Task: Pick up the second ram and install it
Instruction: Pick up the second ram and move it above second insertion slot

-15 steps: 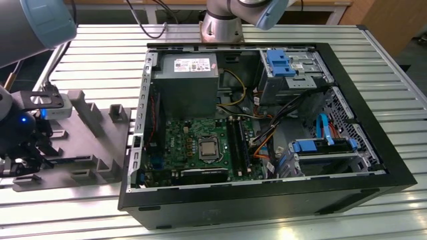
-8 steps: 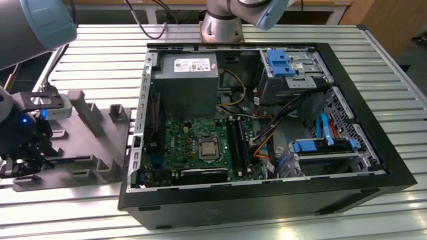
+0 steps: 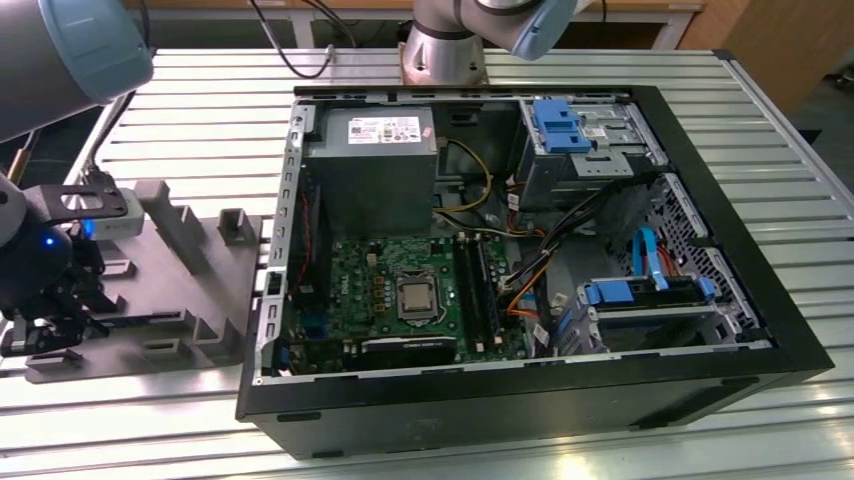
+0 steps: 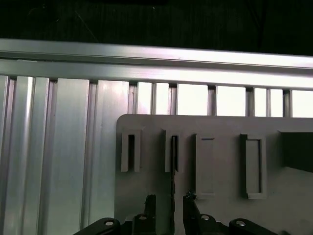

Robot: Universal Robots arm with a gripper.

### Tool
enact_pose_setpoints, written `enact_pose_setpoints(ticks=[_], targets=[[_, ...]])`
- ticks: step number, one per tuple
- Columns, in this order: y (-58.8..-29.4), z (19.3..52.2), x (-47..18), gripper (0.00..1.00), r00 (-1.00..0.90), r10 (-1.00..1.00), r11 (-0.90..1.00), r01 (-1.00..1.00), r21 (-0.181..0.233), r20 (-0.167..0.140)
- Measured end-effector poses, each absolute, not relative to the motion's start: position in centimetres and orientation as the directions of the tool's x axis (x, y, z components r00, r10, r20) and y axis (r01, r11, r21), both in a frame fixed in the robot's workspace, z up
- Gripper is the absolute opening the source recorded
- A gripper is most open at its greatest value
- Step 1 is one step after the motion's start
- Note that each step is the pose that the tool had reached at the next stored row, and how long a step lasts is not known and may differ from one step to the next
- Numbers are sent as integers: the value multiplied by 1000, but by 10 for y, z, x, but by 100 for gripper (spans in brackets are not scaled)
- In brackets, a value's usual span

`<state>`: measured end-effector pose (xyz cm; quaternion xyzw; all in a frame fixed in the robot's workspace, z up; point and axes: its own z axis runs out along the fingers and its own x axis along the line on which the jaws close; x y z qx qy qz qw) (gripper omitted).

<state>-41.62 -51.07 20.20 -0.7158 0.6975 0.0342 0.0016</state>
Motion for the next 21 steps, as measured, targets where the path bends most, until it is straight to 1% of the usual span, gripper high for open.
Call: enact_pose_setpoints(ticks=[16, 17, 18, 19, 20, 21], targets=[[-509, 201, -418, 36, 27, -998, -29, -999, 45, -52], [-509, 201, -418, 34, 27, -998, -29, -999, 45, -52], [-509, 201, -418, 28, 27, -998, -29, -999, 45, -52], [-509, 201, -418, 28, 27, -998, -29, -999, 45, -52], [-509, 201, -418, 21, 27, -998, -29, -999, 45, -52], [-509, 201, -418, 21, 27, -998, -29, -999, 45, -52]])
